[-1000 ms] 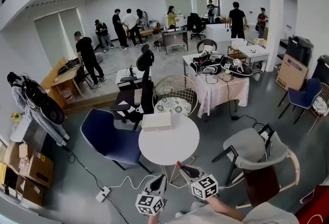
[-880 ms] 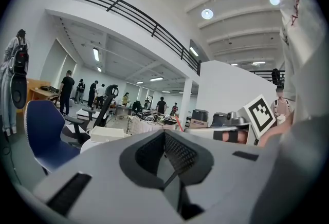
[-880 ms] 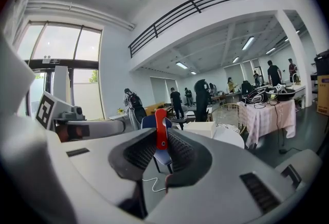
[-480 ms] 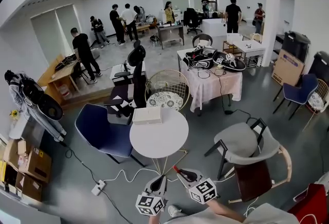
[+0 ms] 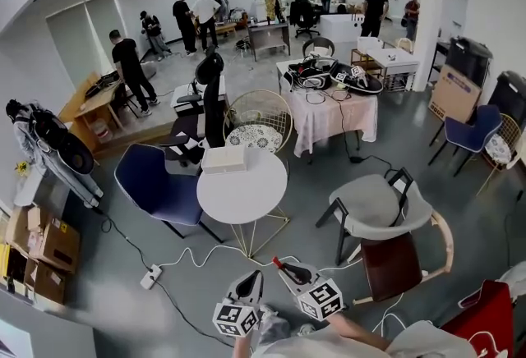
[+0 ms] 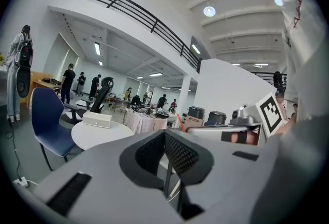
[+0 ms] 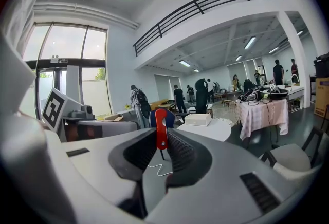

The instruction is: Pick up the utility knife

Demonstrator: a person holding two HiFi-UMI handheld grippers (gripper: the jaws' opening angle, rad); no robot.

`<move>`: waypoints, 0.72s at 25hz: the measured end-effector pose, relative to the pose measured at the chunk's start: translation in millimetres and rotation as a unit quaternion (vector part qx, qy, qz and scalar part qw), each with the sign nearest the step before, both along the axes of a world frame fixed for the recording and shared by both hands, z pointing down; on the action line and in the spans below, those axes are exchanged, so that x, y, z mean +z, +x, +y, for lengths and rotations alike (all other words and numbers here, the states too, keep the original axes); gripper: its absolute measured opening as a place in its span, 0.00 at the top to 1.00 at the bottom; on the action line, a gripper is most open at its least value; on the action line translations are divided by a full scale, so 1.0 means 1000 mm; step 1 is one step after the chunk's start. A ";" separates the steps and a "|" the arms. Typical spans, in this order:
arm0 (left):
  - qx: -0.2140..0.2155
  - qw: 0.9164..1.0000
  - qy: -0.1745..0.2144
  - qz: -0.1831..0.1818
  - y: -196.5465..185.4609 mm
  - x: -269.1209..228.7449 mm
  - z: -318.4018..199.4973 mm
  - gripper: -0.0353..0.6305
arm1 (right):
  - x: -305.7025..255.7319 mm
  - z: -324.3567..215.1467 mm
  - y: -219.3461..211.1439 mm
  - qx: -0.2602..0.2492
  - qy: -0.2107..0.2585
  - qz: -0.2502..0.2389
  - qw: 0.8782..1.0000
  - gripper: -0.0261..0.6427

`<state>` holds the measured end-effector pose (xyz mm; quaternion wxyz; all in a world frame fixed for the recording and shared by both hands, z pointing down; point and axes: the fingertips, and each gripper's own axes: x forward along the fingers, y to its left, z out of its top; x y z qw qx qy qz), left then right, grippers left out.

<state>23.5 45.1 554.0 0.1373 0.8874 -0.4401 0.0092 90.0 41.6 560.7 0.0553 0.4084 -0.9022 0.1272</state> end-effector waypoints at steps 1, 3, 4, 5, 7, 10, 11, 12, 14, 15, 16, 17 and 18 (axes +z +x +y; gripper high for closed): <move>-0.001 1.000 0.000 0.000 0.002 0.000 0.007 0.93 | 0.000 0.008 0.002 -0.001 0.000 0.001 1.000 0.85; -0.004 1.000 0.003 0.001 0.004 -0.001 0.019 0.93 | 0.000 0.021 0.005 -0.002 0.002 0.001 1.000 0.85; -0.005 1.000 0.004 0.001 0.005 -0.001 0.025 0.93 | 0.000 0.027 0.006 -0.003 0.003 0.000 1.000 0.85; -0.007 1.000 0.005 0.000 0.006 -0.002 0.031 0.93 | 0.000 0.033 0.008 -0.004 0.004 -0.001 1.000 0.85; -0.008 1.000 0.006 -0.003 0.009 -0.002 0.042 0.93 | -0.001 0.043 0.010 -0.006 0.007 -0.003 1.000 0.85; -0.011 1.000 0.011 -0.005 0.013 -0.004 0.052 0.93 | -0.004 0.052 0.014 -0.009 0.014 0.000 1.000 0.85; -0.012 1.000 0.012 -0.005 0.015 -0.005 0.055 0.93 | -0.004 0.055 0.016 -0.010 0.016 0.002 1.000 0.85; -0.013 1.000 0.013 -0.005 0.016 -0.006 0.057 0.93 | -0.005 0.057 0.017 -0.011 0.016 0.002 1.000 0.85; -0.011 1.000 0.012 -0.005 0.019 -0.006 0.062 0.93 | -0.006 0.063 0.019 -0.012 0.016 0.001 1.000 0.85; -0.010 1.000 0.011 -0.005 0.021 -0.005 0.064 0.93 | -0.006 0.065 0.021 -0.012 0.017 0.000 1.000 0.85; -0.008 1.000 0.010 -0.004 0.023 -0.004 0.066 0.93 | -0.006 0.066 0.022 -0.011 0.018 0.000 1.000 0.85; -0.007 1.000 0.009 -0.004 0.026 -0.003 0.066 0.93 | -0.005 0.067 0.024 -0.010 0.018 0.001 1.000 0.85; -0.005 1.000 0.009 -0.004 0.028 -0.002 0.066 0.93 | -0.005 0.066 0.025 -0.009 0.019 0.001 1.000 0.85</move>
